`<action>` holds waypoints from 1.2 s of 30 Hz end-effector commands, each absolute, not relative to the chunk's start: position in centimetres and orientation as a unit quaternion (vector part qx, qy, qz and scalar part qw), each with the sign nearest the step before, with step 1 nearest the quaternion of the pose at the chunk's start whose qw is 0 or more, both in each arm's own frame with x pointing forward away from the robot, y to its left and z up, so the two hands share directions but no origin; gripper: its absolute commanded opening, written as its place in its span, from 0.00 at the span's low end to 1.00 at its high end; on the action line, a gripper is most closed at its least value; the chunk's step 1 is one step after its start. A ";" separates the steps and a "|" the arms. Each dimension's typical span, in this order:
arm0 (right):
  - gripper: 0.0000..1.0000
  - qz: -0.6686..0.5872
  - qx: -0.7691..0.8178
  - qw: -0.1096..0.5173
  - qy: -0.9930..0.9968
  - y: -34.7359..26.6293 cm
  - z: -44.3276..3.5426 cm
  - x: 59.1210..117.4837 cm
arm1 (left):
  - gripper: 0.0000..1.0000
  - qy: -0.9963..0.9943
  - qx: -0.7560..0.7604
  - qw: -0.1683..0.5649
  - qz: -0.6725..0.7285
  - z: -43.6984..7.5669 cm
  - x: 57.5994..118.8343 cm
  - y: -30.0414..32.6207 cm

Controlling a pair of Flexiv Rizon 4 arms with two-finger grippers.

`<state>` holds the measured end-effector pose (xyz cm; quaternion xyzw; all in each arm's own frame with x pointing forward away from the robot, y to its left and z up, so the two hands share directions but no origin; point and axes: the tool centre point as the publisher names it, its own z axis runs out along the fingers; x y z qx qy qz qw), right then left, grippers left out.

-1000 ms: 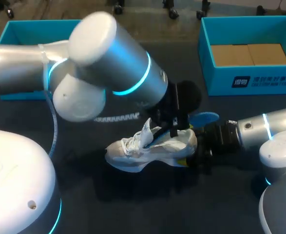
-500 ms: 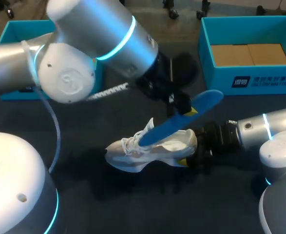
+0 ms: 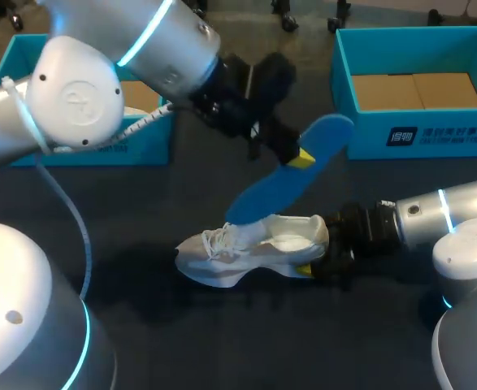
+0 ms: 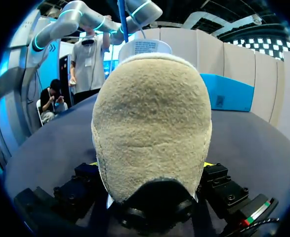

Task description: Take the shoe out of the shoebox, open the shoe tongue, remove and reinsert the insole, then place the shoe into the shoebox

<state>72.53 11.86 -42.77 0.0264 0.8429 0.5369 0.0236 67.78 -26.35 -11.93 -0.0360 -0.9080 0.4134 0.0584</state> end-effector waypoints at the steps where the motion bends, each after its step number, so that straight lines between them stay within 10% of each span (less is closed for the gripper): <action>1: 0.00 0.535 0.027 0.024 0.844 12.1 -43.1 72.5 | 0.00 -0.891 -0.029 0.043 0.452 -10.3 67.2 -24.7; 36: 0.00 0.535 0.027 0.024 0.844 12.1 -43.1 72.5 | 0.00 -0.828 -0.055 0.107 0.548 -3.7 69.7 -20.3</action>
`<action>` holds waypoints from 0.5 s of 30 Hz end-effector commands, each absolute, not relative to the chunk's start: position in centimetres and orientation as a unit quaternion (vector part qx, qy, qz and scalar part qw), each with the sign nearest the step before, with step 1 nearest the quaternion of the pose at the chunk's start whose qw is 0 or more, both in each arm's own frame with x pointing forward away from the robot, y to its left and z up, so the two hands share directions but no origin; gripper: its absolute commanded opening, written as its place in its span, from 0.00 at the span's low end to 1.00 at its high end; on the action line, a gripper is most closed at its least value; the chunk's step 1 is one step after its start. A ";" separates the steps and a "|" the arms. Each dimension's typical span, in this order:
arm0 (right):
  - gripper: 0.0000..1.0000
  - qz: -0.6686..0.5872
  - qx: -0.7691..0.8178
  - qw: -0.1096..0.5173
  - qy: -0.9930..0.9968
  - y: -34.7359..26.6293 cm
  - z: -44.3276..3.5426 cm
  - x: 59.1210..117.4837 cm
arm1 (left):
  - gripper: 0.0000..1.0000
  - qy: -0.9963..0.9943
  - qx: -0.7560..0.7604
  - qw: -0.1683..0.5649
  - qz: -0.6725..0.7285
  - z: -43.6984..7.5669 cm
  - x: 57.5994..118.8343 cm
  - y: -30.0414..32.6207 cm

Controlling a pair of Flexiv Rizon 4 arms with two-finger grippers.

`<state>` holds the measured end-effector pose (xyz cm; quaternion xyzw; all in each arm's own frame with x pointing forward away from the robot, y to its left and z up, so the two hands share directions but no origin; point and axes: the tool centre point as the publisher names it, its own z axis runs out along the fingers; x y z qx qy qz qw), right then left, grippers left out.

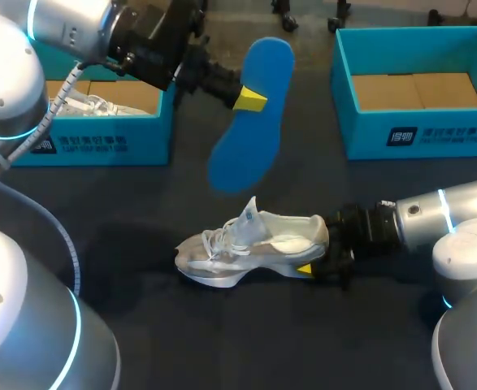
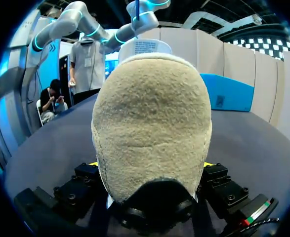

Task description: Take the shoe out of the shoebox, open the shoe tongue, remove and reinsert the insole, then place the shoe into the shoebox

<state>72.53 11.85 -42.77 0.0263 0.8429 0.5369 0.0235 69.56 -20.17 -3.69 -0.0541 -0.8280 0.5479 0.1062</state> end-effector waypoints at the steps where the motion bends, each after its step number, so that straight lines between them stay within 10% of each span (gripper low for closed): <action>1: 0.00 0.535 0.027 0.024 0.844 12.1 -43.1 72.5 | 0.00 -0.828 -0.055 0.107 0.548 -3.7 69.7 -20.3; 15: 0.00 0.535 0.027 0.024 0.844 12.1 -43.1 72.5 | 0.00 -0.818 0.003 0.120 0.563 -1.9 69.3 -21.3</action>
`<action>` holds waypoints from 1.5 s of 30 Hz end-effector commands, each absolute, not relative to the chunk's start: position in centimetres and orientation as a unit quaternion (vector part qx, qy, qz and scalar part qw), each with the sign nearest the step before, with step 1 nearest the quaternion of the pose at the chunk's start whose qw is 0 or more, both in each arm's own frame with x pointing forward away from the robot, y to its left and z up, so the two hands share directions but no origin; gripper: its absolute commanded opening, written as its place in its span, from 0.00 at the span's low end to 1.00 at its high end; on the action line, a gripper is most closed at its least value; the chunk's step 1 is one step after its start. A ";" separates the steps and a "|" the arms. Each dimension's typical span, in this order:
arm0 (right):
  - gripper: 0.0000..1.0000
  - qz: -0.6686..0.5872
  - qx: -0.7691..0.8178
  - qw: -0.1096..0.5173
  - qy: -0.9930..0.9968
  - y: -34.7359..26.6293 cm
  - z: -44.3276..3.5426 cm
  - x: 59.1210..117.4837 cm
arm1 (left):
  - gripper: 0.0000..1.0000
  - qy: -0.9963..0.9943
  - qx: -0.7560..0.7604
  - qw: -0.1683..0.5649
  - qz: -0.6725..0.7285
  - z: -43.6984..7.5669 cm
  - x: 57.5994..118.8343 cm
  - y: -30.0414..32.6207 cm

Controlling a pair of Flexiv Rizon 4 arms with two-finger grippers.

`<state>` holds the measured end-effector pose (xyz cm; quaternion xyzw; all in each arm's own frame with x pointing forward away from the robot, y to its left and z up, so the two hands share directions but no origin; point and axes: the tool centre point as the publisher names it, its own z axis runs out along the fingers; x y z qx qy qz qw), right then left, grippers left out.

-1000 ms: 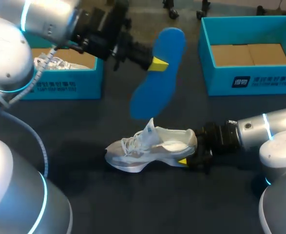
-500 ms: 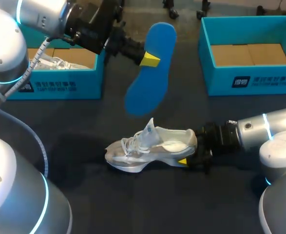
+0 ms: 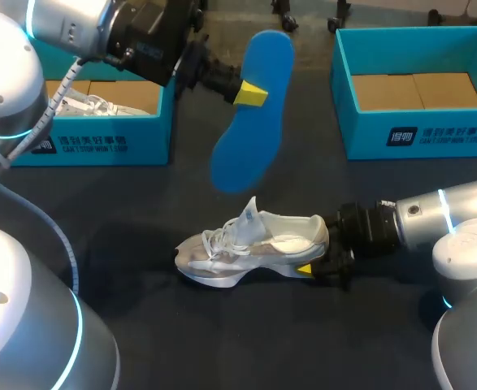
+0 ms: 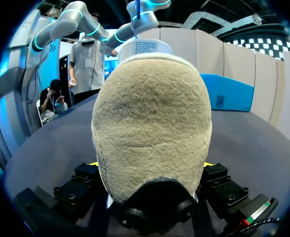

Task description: Take the shoe out of the shoebox, open the shoe tongue, remove and reinsert the insole, then place the shoe into the shoebox

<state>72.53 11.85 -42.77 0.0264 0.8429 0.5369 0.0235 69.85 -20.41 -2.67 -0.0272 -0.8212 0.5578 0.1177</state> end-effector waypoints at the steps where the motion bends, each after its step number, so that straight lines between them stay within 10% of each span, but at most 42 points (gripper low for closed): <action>1: 0.00 0.535 0.027 0.024 0.844 12.1 -43.1 72.5 | 0.00 -0.819 0.004 0.117 0.562 -1.5 69.2 -21.4; 45: 0.00 0.535 0.027 0.024 0.844 12.1 -43.1 72.5 | 0.00 -0.686 0.221 0.292 0.629 8.0 59.6 -23.1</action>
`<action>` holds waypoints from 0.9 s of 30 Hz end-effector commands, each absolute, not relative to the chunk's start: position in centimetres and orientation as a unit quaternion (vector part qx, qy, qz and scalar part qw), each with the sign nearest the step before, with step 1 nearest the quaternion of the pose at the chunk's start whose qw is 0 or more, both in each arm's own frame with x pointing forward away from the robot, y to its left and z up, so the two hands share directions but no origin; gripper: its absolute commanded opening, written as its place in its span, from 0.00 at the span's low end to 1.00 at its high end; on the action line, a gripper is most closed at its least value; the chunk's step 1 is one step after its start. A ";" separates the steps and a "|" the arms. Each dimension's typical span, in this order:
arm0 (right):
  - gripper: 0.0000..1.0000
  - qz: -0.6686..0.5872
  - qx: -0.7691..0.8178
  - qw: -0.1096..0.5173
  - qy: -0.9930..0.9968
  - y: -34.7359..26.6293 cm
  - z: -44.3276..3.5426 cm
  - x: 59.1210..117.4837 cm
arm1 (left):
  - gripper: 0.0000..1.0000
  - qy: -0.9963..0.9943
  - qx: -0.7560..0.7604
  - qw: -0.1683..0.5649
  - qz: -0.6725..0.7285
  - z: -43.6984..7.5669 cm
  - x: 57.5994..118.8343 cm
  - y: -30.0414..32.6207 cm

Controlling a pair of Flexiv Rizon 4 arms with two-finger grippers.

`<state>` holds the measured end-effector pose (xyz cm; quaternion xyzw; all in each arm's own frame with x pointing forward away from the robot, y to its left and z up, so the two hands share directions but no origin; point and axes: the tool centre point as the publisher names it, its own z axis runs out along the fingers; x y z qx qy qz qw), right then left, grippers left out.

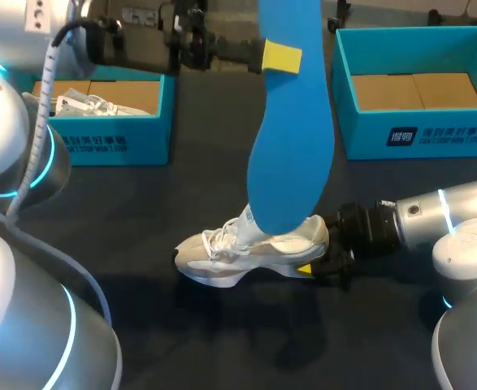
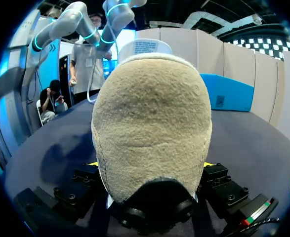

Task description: Take the shoe out of the shoebox, open the shoe tongue, remove and reinsert the insole, then place the shoe into the shoebox

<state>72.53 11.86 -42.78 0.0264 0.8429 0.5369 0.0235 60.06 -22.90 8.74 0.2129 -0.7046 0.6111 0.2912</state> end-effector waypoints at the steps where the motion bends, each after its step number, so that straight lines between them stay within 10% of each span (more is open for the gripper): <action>1: 0.00 0.535 0.027 0.024 0.844 12.1 -43.1 72.5 | 0.00 -0.682 0.222 0.297 0.631 7.9 59.3 -23.1; 27: 0.00 0.535 0.027 0.024 0.844 12.1 -43.1 72.5 | 0.00 -0.665 0.251 0.333 0.620 4.4 56.1 -22.6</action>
